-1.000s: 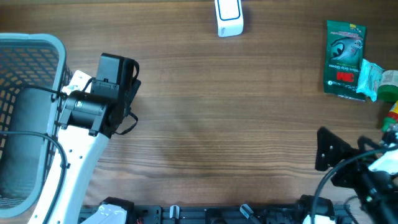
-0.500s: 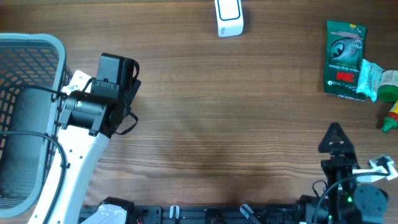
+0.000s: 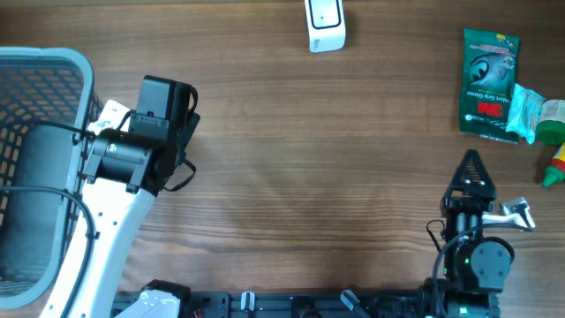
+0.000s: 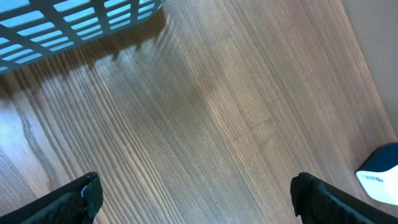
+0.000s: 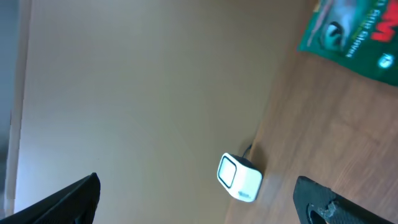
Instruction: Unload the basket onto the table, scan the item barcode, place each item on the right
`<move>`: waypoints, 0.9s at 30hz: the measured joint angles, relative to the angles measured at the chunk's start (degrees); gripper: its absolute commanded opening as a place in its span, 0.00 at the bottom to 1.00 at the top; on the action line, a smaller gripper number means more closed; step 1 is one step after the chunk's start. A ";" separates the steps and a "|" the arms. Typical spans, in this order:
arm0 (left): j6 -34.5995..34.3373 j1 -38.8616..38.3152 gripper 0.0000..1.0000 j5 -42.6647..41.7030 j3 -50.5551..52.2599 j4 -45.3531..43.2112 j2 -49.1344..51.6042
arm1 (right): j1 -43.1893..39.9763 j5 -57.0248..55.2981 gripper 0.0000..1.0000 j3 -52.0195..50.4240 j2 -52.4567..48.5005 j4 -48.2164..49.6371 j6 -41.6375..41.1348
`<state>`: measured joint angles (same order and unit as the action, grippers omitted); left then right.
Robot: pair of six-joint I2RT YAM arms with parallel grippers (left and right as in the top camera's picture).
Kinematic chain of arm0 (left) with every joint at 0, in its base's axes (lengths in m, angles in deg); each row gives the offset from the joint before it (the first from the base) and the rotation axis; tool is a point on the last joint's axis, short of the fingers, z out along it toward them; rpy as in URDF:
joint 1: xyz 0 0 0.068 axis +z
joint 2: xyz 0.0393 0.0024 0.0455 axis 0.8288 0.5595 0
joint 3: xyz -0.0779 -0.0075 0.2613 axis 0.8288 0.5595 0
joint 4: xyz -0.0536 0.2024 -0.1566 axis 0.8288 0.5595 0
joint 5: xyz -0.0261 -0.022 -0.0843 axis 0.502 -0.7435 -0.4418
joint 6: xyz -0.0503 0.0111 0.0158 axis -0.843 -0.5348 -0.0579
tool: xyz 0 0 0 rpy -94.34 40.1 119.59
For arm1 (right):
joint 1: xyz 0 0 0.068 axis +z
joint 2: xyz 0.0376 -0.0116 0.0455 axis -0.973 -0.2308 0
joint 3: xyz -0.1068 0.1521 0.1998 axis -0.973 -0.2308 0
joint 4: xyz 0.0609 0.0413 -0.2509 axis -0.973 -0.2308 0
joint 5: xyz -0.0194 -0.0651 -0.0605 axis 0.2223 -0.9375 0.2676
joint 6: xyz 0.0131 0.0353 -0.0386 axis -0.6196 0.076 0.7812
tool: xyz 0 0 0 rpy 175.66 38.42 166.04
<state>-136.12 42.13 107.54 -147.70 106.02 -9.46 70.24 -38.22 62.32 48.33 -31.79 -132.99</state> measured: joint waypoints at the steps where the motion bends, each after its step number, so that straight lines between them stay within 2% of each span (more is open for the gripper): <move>1: 0.00 0.00 1.00 0.00 0.00 0.02 0.00 | 0.00 0.39 1.00 -0.33 0.02 -0.37 1.51; 6: 0.00 0.00 1.00 0.00 0.00 0.02 0.00 | 0.00 0.92 1.00 -1.33 0.00 -2.84 12.31; 13: 0.00 0.00 1.00 0.00 0.00 0.02 0.00 | 0.00 2.95 1.00 -1.33 0.00 -3.32 41.09; 15: 0.00 0.00 1.00 0.00 0.00 0.02 0.00 | 0.00 3.91 1.00 -1.33 0.00 -3.41 46.86; 20: 0.00 0.00 1.00 0.00 0.00 0.02 0.00 | 0.00 4.35 1.00 -1.33 0.00 -3.41 52.81; 27: 0.00 0.00 1.00 0.00 0.00 0.02 0.00 | 0.00 4.55 1.00 -1.33 0.00 -3.41 54.66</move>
<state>-136.12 42.13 107.54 -147.70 106.04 -9.46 70.24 -33.67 60.98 48.33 -35.20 -78.33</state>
